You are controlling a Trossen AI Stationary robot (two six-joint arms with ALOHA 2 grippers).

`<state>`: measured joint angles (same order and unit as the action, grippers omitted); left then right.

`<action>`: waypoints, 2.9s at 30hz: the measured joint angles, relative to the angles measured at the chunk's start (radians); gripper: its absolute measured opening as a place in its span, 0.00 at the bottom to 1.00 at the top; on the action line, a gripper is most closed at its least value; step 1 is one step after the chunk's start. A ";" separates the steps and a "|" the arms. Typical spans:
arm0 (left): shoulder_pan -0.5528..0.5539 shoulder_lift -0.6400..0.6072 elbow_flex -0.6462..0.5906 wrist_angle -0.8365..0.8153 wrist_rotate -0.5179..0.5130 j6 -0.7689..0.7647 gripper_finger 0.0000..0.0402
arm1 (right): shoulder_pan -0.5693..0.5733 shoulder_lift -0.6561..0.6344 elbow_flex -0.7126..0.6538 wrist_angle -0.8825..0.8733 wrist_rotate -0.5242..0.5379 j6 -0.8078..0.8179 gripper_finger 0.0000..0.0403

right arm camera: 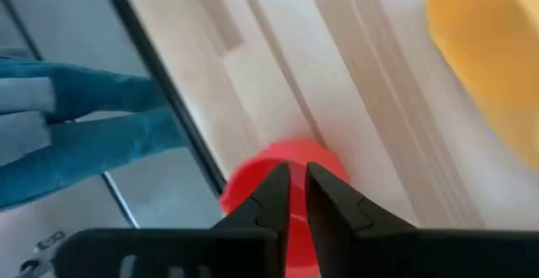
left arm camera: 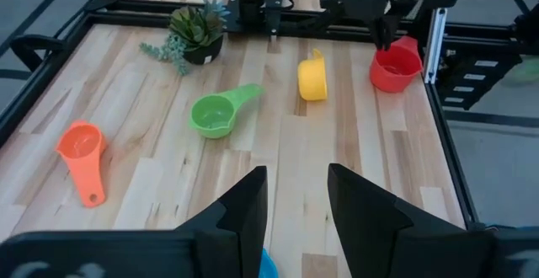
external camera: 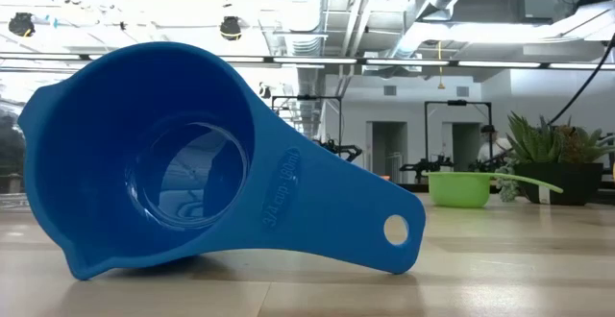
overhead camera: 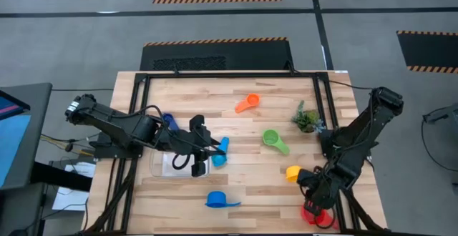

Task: Nest measuring cups in basket
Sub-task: Put the red measuring cup into the transparent bin

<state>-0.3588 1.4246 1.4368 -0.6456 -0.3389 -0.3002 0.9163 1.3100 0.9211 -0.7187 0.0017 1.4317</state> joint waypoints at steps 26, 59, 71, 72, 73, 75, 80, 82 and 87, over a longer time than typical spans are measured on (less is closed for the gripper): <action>0.000 0.000 0.000 -0.076 -0.002 -0.026 0.29 | 0.052 -0.011 0.000 -0.009 -0.029 -0.021 0.60; 0.000 0.000 0.000 -0.097 -0.013 -0.008 0.29 | -0.016 0.345 -0.001 0.119 -0.120 -0.044 0.04; -0.015 -0.033 0.000 -0.438 -0.067 -0.167 0.29 | -0.247 0.190 0.196 0.131 0.315 -0.392 0.02; -0.020 -0.039 0.000 -0.470 -0.066 -0.189 0.29 | -0.270 0.186 0.221 0.132 0.375 -0.435 0.02; -0.026 -0.046 0.000 -0.493 -0.069 -0.209 0.29 | -0.293 0.185 0.244 0.136 0.429 -0.480 0.02; -0.045 -0.057 0.001 -0.538 -0.078 -0.251 0.29 | -0.341 0.184 0.286 0.140 0.511 -0.582 0.02; -0.122 -0.093 0.001 -0.624 -0.163 -0.349 0.29 | -0.465 0.198 0.353 0.335 0.557 -0.839 0.02; -0.162 -0.109 0.001 -0.640 -0.215 -0.380 0.29 | -0.507 0.203 0.359 0.431 0.548 -0.935 0.02; -0.280 -0.166 -0.034 -0.659 -0.389 -0.496 0.29 | -0.603 0.223 0.360 0.647 0.493 -1.067 0.02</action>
<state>-0.6389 1.2582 1.4024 -1.3043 -0.7280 -0.7966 0.3131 1.5326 1.2815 -0.0714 0.4950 0.3650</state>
